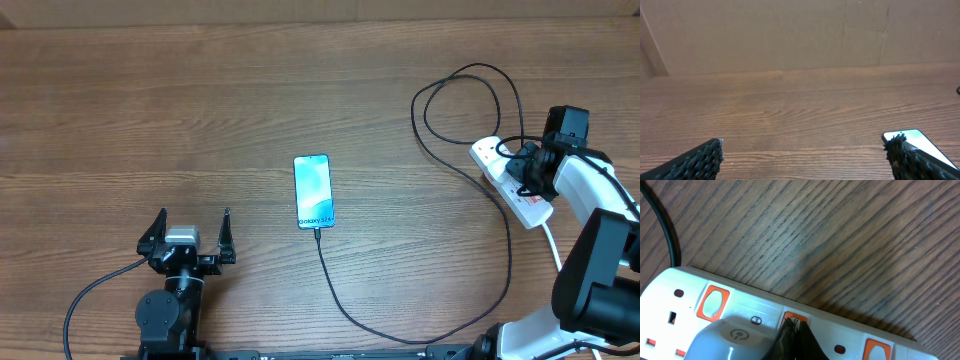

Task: Plug charger to phone and switch on socket

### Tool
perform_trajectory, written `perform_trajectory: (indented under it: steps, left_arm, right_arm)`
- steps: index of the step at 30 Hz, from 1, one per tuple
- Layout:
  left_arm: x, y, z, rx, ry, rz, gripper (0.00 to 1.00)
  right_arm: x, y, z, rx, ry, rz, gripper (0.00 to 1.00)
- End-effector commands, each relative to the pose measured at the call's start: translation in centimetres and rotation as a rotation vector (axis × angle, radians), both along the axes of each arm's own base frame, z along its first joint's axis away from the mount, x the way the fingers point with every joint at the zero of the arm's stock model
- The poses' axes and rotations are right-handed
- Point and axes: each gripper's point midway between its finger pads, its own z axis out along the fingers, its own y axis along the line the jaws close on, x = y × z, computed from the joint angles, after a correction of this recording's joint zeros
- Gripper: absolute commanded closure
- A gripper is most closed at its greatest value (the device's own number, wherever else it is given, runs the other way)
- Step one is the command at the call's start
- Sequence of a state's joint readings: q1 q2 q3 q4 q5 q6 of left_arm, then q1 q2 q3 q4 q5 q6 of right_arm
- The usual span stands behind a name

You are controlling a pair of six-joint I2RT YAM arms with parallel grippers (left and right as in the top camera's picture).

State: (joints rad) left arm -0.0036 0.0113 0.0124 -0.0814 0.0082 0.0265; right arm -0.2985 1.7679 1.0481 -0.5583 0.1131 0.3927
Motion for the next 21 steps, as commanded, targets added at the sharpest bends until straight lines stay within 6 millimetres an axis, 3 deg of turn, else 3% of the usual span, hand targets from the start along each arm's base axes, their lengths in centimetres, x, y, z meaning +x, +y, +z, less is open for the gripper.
perform_trajectory:
  steps: [1,5,8,13,21]
  left_arm:
    - [0.0,0.1,-0.3,0.014,0.005,-0.001,0.01]
    - [0.0,0.1,-0.3,0.014,0.005,-0.001,0.01]
    - [0.0,0.1,-0.3,0.014,0.005,-0.001,0.00]
    - [0.0,0.1,-0.3,0.014,0.005,-0.001,0.01]
    - [0.0,0.1,-0.3,0.014,0.005,-0.001,0.00]
  right_arm:
    - [-0.2,1.5,-0.9,0.034,0.030,0.029,0.96]
    - [0.1,1.2,-0.4,0.029,0.016,0.028,0.96]
    - [0.5,0.7,1.1,0.024,-0.002,0.018,0.96]
    - [0.4,-0.5,6.0,0.026,0.002,-0.011,0.96]
    - [-3.1,-0.2,13.9,0.088,0.151,-0.039,0.96]
